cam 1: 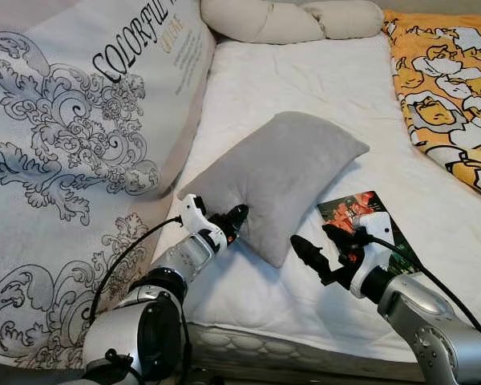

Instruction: Clean up the room

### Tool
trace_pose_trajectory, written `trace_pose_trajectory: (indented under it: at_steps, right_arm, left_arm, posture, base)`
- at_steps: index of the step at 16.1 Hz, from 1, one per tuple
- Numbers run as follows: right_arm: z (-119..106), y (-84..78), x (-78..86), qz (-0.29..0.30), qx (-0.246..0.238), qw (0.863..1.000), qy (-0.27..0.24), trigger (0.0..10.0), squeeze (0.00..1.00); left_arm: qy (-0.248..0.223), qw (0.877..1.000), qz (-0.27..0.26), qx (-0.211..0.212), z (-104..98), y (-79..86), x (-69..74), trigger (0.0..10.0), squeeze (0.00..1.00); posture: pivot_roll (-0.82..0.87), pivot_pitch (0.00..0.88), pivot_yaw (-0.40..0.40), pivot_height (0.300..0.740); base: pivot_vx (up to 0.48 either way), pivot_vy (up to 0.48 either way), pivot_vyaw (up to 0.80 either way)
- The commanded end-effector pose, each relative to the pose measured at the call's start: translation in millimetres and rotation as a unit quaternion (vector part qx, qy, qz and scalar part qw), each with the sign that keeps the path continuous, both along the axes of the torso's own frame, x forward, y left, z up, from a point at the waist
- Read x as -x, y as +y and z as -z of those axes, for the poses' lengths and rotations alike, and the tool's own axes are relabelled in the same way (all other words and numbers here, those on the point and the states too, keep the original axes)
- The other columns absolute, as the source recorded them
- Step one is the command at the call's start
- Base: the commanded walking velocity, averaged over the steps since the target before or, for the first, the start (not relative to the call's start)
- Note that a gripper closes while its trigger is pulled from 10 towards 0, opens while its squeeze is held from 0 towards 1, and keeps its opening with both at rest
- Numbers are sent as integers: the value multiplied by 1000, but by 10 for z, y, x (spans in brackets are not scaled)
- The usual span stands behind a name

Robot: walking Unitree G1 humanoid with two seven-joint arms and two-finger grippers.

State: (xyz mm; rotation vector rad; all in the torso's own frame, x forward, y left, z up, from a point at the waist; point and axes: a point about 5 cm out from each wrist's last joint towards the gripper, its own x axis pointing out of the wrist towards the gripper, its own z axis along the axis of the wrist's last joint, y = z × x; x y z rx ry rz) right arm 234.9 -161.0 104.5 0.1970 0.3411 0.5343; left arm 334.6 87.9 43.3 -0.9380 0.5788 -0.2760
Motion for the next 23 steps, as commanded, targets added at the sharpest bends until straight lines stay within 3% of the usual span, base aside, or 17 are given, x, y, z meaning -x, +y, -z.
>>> trace_pose_trajectory:
  at_steps: [1, 4, 9, 12, 14, 16, 18, 19, 21, 23]
  right_arm:
    - [-28, -16, -1, 1, -3, 1000, -5, 10000, 0]
    - [-28, -11, -10, 2, -1, 1000, -6, 10000, 0]
    - [-16, -44, -36, 21, 5, 1000, -12, 10000, 0]
    - [1, -99, -81, 51, 13, 998, -18, 10000, 0]
    - [-1, -183, -155, 95, 15, 995, -25, 10000, 0]
    - [8, -284, -249, 143, 18, 989, -29, 10000, 0]
    - [57, -353, -328, 181, 16, 983, -19, 10000, 0]
    - [119, -370, -408, 200, 12, 980, -8, 10000, 0]
    - [280, -318, -611, 229, -5, 973, 17, 10000, 0]
    - [414, -260, -763, 259, -30, 964, 46, 10000, 0]
  left_arm:
    - [0, 1000, 7, -1, -36, -52, -23, 0, 0]
    - [-8, 1000, 10, -14, -51, -42, -38, 0, 0]
    - [-75, 992, 43, -88, -139, -11, -100, 0, 0]
    - [-140, 979, 52, -139, -262, 113, -179, 0, 0]
    - [-200, 964, 52, -169, -411, 231, -251, 0, 0]
    - [-278, 934, 45, -218, -613, 369, -313, 0, 0]
    - [-350, 898, 38, -264, -803, 467, -327, 0, 0]
    - [-394, 874, 29, -284, -935, 521, -305, 0, 0]
    - [-464, 821, 6, -331, -1110, 628, -139, 0, 0]
    - [-495, 790, -2, -361, -1131, 679, 22, 0, 0]
  posture:
    - [-136, 56, 101, 740]
    - [-135, 54, 103, 740]
    - [-129, 49, 102, 740]
    - [-117, 44, 99, 740]
    - [-105, 40, 92, 740]
    - [-85, 35, 75, 740]
    - [-59, 29, 52, 740]
    - [-43, 26, 39, 740]
    - [-15, 22, 19, 740]
    - [13, 22, -1, 740]
  base:
    - [0, 0, 0]
    - [0, 0, 0]
    - [0, 0, 0]
    - [0, 0, 0]
    - [0, 0, 0]
    - [0, 0, 0]
    - [0, 0, 0]
    - [0, 0, 0]
    - [0, 0, 0]
    - [0, 0, 0]
